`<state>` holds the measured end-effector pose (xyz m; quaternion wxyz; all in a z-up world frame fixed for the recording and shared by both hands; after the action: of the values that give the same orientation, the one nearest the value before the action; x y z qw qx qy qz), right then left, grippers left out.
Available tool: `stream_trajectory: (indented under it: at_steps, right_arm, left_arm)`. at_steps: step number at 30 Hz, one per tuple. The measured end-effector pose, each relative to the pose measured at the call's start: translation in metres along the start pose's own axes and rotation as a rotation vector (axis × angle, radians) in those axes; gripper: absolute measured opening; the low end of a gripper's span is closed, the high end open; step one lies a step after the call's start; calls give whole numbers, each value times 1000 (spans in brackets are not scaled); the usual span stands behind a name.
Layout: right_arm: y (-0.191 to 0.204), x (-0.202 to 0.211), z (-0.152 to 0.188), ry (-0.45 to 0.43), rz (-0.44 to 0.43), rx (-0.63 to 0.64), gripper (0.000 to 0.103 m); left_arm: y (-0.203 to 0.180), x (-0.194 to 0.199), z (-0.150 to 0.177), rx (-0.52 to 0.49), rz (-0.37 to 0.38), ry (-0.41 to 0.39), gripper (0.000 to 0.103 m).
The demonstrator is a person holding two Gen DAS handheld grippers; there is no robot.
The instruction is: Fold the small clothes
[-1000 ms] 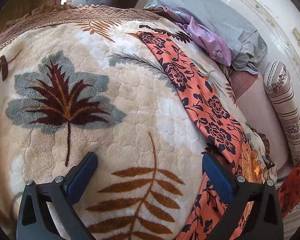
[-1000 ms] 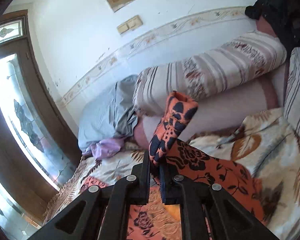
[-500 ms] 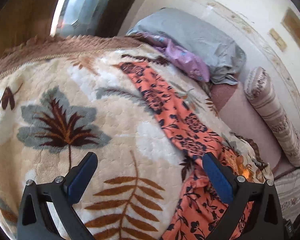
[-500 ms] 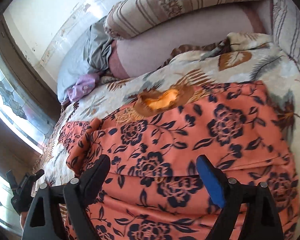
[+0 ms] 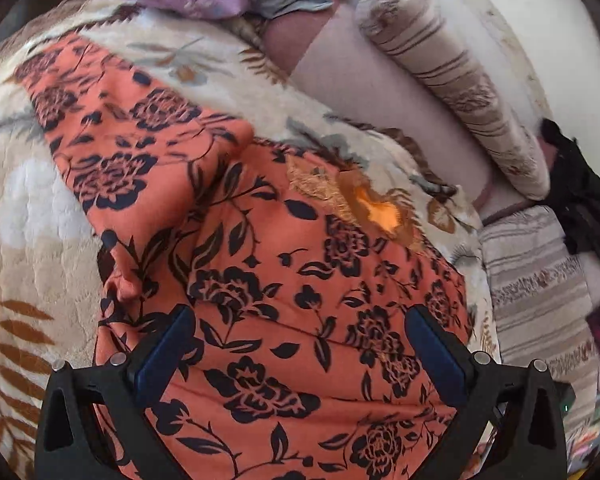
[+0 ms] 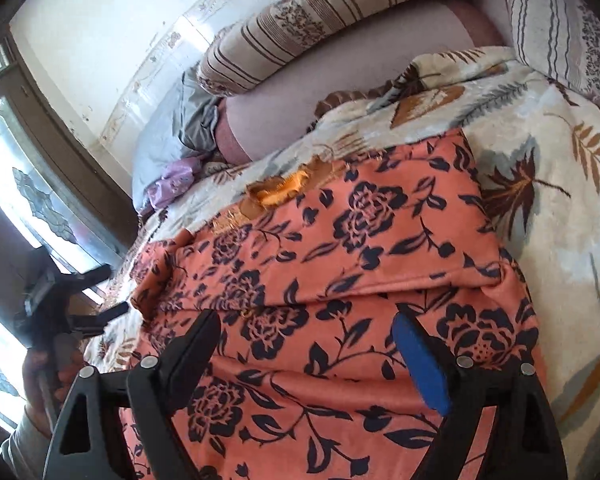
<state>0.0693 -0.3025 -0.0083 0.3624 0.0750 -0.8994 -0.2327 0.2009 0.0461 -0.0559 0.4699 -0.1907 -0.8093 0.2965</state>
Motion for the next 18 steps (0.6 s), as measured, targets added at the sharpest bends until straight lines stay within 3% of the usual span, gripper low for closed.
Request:
stream_trajectory:
  at_steps: [4, 6, 7, 8, 10, 12, 16, 18]
  right_arm:
    - [-3, 5, -6, -3, -49, -55, 90]
    - [-5, 8, -8, -6, -74, -76, 90]
    - [-5, 11, -9, -11, -87, -84, 90]
    - [-5, 13, -10, -16, -99, -91, 90]
    - [-7, 15, -12, -20, -113, -104, 90]
    - [-9, 13, -12, -10, -117, -123, 90]
    - [-16, 12, -12, -8, -118, -163, 90]
    - [-21, 11, -13, -11, -117, -185, 90]
  left_arm:
    - [34, -16, 3, 177, -32, 19, 103]
    - [40, -16, 4, 211, -27, -7, 102]
    - [39, -15, 3, 207, -43, -17, 94]
    - [38, -15, 3, 199, -72, -14, 59]
    - [41, -19, 0, 210, -121, 34, 8]
    - [38, -10, -3, 196, -137, -7, 6]
    - [-18, 27, 2, -121, -225, -165, 6]
    - [-19, 29, 14, -170, -285, -173, 6]
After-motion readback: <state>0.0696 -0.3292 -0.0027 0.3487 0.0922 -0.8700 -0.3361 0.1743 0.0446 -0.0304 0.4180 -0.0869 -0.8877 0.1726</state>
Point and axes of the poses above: each gripper's, at about its wrist camera, not at the fingertips, and x roughly against the way its jaws point, y to its left, z to its underside, the point moved 3 cm from there along -x, roughly the way its jaws point, and after that the axes turned 9 degrees about z, right-handed, at the moved point
